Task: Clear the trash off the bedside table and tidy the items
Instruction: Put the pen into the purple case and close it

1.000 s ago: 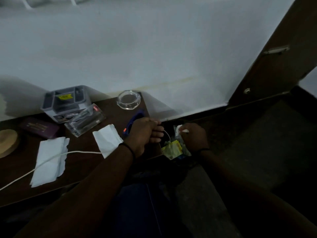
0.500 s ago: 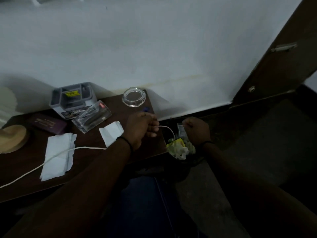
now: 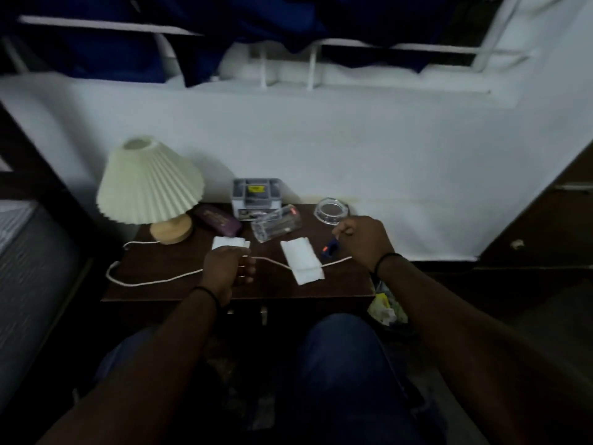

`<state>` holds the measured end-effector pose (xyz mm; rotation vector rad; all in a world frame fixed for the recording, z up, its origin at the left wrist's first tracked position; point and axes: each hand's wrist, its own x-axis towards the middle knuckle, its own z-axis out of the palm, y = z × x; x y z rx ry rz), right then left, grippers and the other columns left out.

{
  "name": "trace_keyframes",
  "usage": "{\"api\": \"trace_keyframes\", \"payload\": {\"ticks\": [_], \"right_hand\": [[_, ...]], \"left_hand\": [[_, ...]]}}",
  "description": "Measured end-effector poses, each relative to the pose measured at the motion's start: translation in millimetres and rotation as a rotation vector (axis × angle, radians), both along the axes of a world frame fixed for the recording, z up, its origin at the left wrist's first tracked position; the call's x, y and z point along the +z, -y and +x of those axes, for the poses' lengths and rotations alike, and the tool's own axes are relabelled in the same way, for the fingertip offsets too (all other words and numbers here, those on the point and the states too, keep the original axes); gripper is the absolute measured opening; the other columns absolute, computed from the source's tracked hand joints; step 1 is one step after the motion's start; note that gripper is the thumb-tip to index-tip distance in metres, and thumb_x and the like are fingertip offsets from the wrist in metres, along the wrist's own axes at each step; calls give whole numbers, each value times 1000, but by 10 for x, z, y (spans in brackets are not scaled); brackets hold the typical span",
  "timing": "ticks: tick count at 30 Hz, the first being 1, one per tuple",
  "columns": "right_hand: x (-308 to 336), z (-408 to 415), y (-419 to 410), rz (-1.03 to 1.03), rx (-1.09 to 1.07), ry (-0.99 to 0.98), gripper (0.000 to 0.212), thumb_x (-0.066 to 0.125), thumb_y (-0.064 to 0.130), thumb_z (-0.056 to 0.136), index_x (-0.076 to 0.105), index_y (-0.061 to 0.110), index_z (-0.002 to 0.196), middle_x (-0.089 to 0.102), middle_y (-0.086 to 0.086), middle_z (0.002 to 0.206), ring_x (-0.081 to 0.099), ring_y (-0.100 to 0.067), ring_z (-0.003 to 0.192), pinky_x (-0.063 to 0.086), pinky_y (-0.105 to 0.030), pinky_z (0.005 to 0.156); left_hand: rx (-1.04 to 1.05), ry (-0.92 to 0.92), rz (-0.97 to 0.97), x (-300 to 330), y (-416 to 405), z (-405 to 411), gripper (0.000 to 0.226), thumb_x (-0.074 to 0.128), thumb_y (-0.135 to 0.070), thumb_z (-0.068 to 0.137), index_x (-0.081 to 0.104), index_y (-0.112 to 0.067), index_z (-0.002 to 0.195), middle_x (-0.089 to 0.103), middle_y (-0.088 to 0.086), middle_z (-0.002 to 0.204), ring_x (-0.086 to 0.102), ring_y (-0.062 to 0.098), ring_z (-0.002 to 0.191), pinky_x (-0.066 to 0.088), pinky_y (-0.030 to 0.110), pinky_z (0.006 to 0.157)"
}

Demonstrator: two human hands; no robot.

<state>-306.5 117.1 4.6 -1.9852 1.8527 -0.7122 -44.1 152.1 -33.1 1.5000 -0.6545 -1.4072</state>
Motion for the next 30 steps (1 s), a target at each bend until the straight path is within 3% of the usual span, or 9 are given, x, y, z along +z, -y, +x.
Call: {"api": "trace_keyframes", "payload": {"ticks": [2, 7, 13, 18, 20, 22, 25, 28, 30], "right_hand": [[-48, 287, -50, 9, 15, 32, 15, 64, 8, 84, 78, 14, 88, 77, -4, 94, 69, -20, 94, 46, -21, 87], [-330, 835, -107, 66, 26, 172, 16, 60, 4, 87, 76, 6, 90, 75, -15, 96, 70, -32, 93, 54, -44, 89], [-643, 1125, 63, 126, 14, 189, 13, 65, 9, 86, 76, 14, 92, 76, -4, 100, 69, -17, 97, 49, -23, 87], [-856, 1188, 304, -5, -133, 311, 11, 68, 9, 84, 74, 9, 94, 76, -5, 97, 70, -17, 94, 40, -8, 78], [-946, 1221, 429, -58, -216, 338, 16, 70, 11, 84, 73, 8, 99, 74, -7, 100, 69, -22, 98, 45, -16, 89], [-1037, 1253, 580, -28, -292, 377, 22, 69, 17, 84, 69, 8, 105, 72, -11, 104, 67, -28, 102, 49, -39, 97], [-1089, 1304, 794, 146, -408, 586, 35, 68, 27, 84, 60, 11, 115, 69, -14, 110, 69, -35, 99, 56, -52, 86], [-1091, 1340, 978, 171, -469, 751, 39, 69, 33, 83, 53, 16, 114, 69, -10, 102, 73, -27, 68, 60, -39, 51], [-1108, 1361, 1071, 202, -491, 801, 49, 68, 33, 85, 46, 15, 125, 67, -9, 99, 70, -24, 54, 54, -31, 41]], "left_hand": [[59, -43, 7, -29, -72, 181, 15, 50, -11, 95, 62, -11, 85, 63, 8, 67, 59, 14, 41, 47, 18, 41], [113, -96, 28, -76, -34, 382, 17, 47, -12, 97, 61, -13, 87, 62, 8, 74, 58, 17, 50, 46, 19, 42], [137, -1, 8, -253, 175, 531, 22, 47, -14, 94, 59, -15, 113, 68, 7, 83, 61, 19, 60, 38, 22, 46], [182, 18, 1, -406, 421, 633, 23, 49, -14, 94, 60, -13, 114, 68, 8, 84, 61, 19, 61, 30, 20, 44], [158, 44, 0, -467, 514, 619, 20, 50, -16, 95, 60, -12, 111, 69, 10, 87, 61, 18, 61, 31, 20, 43], [126, 76, -9, -514, 602, 591, 19, 51, -17, 95, 60, -12, 110, 69, 11, 88, 61, 18, 60, 32, 19, 40], [78, 123, -39, -567, 733, 546, 21, 51, -16, 95, 61, -11, 113, 70, 13, 85, 61, 19, 57, 31, 18, 37], [34, 172, -63, -634, 864, 512, 22, 54, -16, 93, 62, -13, 113, 71, 11, 78, 62, 18, 52, 30, 19, 38], [6, 186, -67, -686, 941, 491, 26, 55, -16, 93, 62, -13, 117, 71, 10, 74, 61, 16, 48, 28, 18, 37]]}}
